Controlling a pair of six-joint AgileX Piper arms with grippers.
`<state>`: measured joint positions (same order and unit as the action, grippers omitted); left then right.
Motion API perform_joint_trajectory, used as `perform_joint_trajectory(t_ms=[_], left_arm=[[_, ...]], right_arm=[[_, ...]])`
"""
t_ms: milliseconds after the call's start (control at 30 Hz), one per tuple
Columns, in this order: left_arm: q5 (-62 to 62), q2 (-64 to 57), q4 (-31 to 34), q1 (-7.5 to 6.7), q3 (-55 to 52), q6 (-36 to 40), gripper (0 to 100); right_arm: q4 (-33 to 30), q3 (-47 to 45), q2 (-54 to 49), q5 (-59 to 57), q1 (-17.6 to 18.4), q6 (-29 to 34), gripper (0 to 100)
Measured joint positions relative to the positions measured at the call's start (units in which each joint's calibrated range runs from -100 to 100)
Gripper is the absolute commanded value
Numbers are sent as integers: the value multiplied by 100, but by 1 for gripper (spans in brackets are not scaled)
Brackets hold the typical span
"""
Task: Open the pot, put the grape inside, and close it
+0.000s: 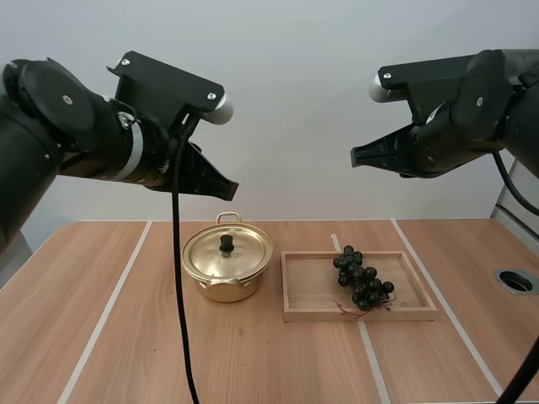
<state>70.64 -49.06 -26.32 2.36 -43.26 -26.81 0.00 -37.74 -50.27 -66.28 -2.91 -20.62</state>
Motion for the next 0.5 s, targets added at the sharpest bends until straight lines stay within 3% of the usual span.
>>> perform_joint_trajectory(t_ms=[100,167,233,333,400,433,500], left_arm=[[0,465,-59,0,0,-77,9],[0,710,-71,0,0,-133,26],[-32,916,-81,0,0,-212,54],[-112,1097,-92,0,0,-304,100],[-133,1174,-92,0,14,-356,100],[-133,1189,-92,0,48,-367,100],[-109,1213,-105,0,152,-375,100]], right_arm=[[30,0,0,15,0,-85,0],[30,0,0,57,0,-115,0],[30,0,0,57,0,-133,0],[40,0,0,118,0,-142,44],[40,0,0,136,0,-152,92],[40,0,0,159,0,-168,100],[40,0,0,184,0,-300,100]])
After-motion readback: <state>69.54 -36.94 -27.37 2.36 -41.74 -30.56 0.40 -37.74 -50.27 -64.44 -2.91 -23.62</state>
